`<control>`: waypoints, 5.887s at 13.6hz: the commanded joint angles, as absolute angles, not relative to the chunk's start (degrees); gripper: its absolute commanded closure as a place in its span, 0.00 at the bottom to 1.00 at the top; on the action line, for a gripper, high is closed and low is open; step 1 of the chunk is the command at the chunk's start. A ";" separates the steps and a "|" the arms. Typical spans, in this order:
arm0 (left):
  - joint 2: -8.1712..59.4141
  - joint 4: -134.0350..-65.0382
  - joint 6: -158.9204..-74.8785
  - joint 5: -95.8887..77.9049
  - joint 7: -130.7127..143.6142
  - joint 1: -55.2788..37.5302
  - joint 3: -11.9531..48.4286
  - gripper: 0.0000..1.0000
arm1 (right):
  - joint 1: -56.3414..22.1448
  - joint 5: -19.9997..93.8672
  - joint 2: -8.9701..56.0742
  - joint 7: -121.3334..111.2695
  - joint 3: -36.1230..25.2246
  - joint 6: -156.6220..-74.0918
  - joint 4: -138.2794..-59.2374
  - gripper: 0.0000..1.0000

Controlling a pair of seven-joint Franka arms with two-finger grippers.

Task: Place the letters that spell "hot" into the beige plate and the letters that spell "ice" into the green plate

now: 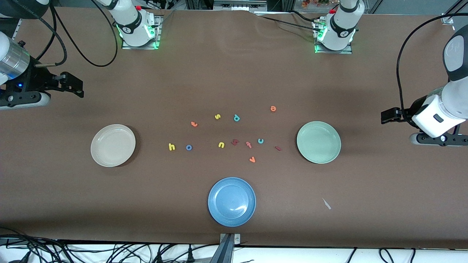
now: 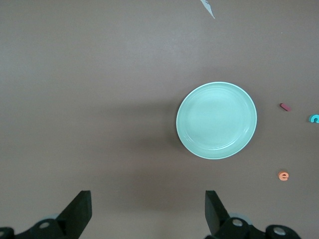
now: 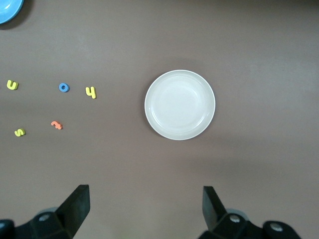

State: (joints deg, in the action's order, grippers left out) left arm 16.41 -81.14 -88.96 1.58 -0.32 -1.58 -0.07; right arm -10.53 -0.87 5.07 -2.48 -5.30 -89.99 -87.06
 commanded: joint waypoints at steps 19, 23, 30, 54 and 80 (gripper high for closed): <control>18.02 -86.81 -95.77 -4.22 27.22 -7.91 4.21 0.00 | -10.55 0.52 5.10 -1.93 -4.92 -90.26 -86.22 0.00; 17.75 -95.95 -105.54 -4.31 33.21 -7.82 10.88 0.00 | -10.28 5.01 5.80 -2.02 -5.01 -90.35 -86.13 0.00; 18.45 -111.60 -124.61 -4.13 42.10 -8.43 19.24 0.00 | -10.63 3.70 13.08 -3.08 -4.92 -89.91 -85.08 0.00; 28.21 -123.93 -142.91 3.52 50.54 -16.96 18.99 0.56 | -13.18 7.82 21.96 -7.38 4.83 -134.02 -111.27 0.00; 27.84 -104.86 -121.46 9.14 34.38 6.15 18.37 0.99 | -18.63 5.80 38.32 1.22 1.76 -142.73 -102.84 0.08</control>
State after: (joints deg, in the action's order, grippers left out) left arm 24.75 -105.44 -120.63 7.13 36.50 5.71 17.51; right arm -17.64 5.67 37.20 -0.41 2.72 -143.25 -104.58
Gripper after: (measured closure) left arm 0.744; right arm 0.075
